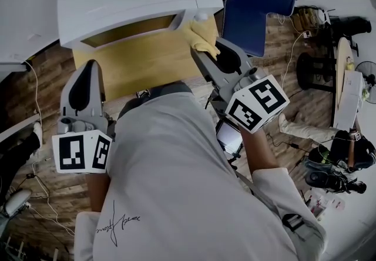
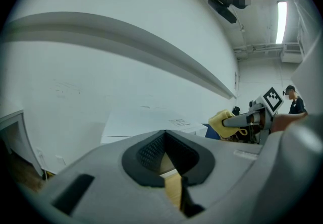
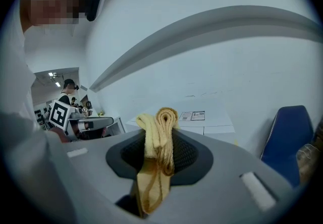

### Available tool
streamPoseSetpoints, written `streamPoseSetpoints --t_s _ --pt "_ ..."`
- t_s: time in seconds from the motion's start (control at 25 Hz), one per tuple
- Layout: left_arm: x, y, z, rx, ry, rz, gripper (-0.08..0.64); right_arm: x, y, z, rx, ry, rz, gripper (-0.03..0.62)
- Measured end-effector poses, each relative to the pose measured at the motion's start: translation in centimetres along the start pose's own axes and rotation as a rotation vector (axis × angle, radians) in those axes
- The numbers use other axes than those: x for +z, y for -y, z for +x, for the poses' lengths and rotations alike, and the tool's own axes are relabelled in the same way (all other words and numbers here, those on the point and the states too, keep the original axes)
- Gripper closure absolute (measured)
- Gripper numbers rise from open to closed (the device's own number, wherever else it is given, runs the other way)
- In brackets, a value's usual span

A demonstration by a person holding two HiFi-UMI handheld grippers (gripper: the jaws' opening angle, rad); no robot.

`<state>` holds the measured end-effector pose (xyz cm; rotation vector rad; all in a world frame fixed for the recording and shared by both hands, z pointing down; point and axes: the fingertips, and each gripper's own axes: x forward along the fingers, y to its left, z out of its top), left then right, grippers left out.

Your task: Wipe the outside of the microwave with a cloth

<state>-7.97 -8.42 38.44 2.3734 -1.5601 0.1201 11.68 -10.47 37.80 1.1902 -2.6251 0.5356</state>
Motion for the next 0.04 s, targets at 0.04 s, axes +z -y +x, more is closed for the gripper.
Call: streamPoseSetpoints --t_s 0.04 --pt "0.0 -0.01 0.03 0.0 0.002 -0.003 0.571 0.0 0.06 -0.01 -0.001 0.0 0.003 0.476"
